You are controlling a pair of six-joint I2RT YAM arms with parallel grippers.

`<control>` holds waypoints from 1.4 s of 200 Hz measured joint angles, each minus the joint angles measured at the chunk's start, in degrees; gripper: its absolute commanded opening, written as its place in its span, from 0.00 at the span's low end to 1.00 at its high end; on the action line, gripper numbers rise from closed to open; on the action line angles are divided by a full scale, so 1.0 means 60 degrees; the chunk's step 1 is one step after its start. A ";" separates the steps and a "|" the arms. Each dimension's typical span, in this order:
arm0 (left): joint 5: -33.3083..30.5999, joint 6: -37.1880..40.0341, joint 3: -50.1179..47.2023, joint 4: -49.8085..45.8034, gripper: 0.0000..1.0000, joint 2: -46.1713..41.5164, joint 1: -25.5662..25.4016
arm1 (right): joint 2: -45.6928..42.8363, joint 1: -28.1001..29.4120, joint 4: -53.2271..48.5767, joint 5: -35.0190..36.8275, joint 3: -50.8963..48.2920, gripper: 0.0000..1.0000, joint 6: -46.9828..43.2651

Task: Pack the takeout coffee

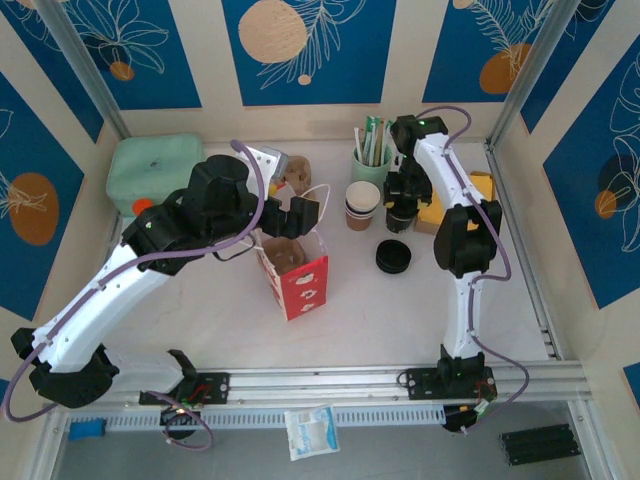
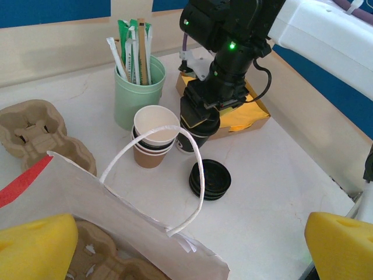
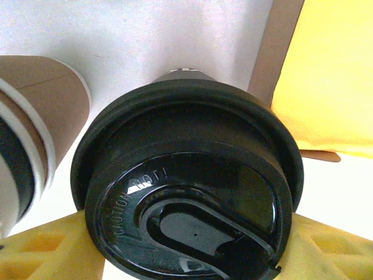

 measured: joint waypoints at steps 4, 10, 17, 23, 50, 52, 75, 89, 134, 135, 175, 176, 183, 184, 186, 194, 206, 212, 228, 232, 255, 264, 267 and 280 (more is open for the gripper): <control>0.0000 0.0000 0.0000 -0.0004 0.99 0.0000 0.0000 | -0.0047 0.0000 0.0000 0.0000 0.0004 0.65 0.0000; 0.0000 0.0000 0.0000 0.0000 0.99 0.0000 0.0000 | -0.0106 0.0000 0.0000 0.0004 0.0004 0.65 0.0000; 0.0000 0.0000 0.0000 0.0000 0.99 0.0000 0.0000 | -0.0168 0.0000 0.0000 0.0004 0.0007 0.65 0.0007; 0.0000 0.0000 0.0000 0.0000 0.99 0.0000 0.0000 | -0.0233 0.0004 -0.0004 0.0004 0.0007 0.66 0.0022; 0.0004 0.0000 0.0000 0.0000 0.99 0.0000 0.0000 | -0.0525 0.0047 0.0000 0.0007 0.0004 0.65 0.0036; 0.0004 0.0000 0.0000 0.0000 1.00 0.0000 0.0000 | -0.0543 0.0051 0.0000 0.0007 0.0004 0.65 0.0036; 0.0004 -0.0004 0.0000 0.0000 0.99 0.0000 0.0000 | -0.0801 0.0109 0.0018 0.0018 -0.0091 0.65 0.0073; 0.0004 -0.0004 0.0000 0.0000 0.99 0.0000 0.0000 | -0.0976 0.0168 0.0033 0.0040 -0.0248 0.65 0.0102; 0.0000 -0.0004 0.0000 -0.0004 0.99 -0.0004 0.0000 | -0.1497 0.0324 0.0058 0.0091 -0.0594 0.66 0.0168; 0.0000 -0.0004 0.0000 -0.0004 1.00 -0.0004 0.0000 | -0.1515 0.0328 0.0062 0.0091 -0.0608 0.66 0.0171; -0.0007 -0.0007 -0.0004 -0.0015 0.99 -0.0055 0.0000 | -0.2175 0.0514 0.0106 0.0146 -0.1107 0.66 0.0197; -0.0011 -0.0007 -0.0004 -0.0015 0.99 -0.0062 0.0000 | -0.2189 0.0521 0.0109 0.0146 -0.1118 0.66 0.0200; -0.0015 -0.0007 -0.0004 -0.0022 0.99 -0.0087 0.0000 | -0.2335 0.0572 0.0113 0.0149 -0.1228 0.65 0.0215; -0.0015 -0.0007 -0.0004 -0.0018 0.99 -0.0102 0.0000 | -0.2364 0.0583 0.0124 0.0149 -0.1253 0.65 0.0215; -0.0015 -0.0007 -0.0004 -0.0018 0.99 -0.0109 0.0000 | -0.2397 0.0590 0.0131 0.0149 -0.1275 0.65 0.0215; -0.0047 -0.0007 -0.0004 -0.0040 1.00 -0.0160 0.0000 | -0.2590 0.0656 0.0175 0.0149 -0.1432 0.65 0.0248; -0.0109 -0.0011 -0.0007 -0.0076 0.99 -0.0251 0.0000 | -0.2863 0.0769 0.0200 0.0146 -0.1628 0.65 0.0284; -0.0124 -0.0025 -0.0025 -0.0084 1.00 -0.0310 0.0000 | -0.3002 0.0827 0.0226 0.0146 -0.1708 0.65 0.0291; -0.0197 -0.0036 -0.0076 -0.0117 1.00 -0.0441 0.0000 | -0.3348 0.0987 0.0255 0.0146 -0.1909 0.65 0.0353; -0.0211 -0.0036 -0.0098 -0.0138 1.00 -0.0477 0.0000 | -0.3421 0.1027 0.0262 0.0146 -0.1945 0.65 0.0364; -0.0342 -0.0040 -0.0299 -0.0240 0.99 -0.0707 0.0000 | -0.3901 0.1344 0.0280 0.0149 -0.2248 0.65 0.0441; -0.0426 -0.0047 -0.0393 -0.0295 0.99 -0.0812 0.0000 | -0.4087 0.1504 0.0284 0.0149 -0.2361 0.66 0.0474; -0.0448 -0.0058 -0.0426 -0.0317 1.00 -0.0838 0.0000 | -0.4138 0.1559 0.0280 0.0149 -0.2386 0.65 0.0503; -0.0550 -0.0109 -0.0572 -0.0412 0.99 -0.1005 0.0000 | -0.4371 0.1829 0.0273 0.0149 -0.2510 0.65 0.0583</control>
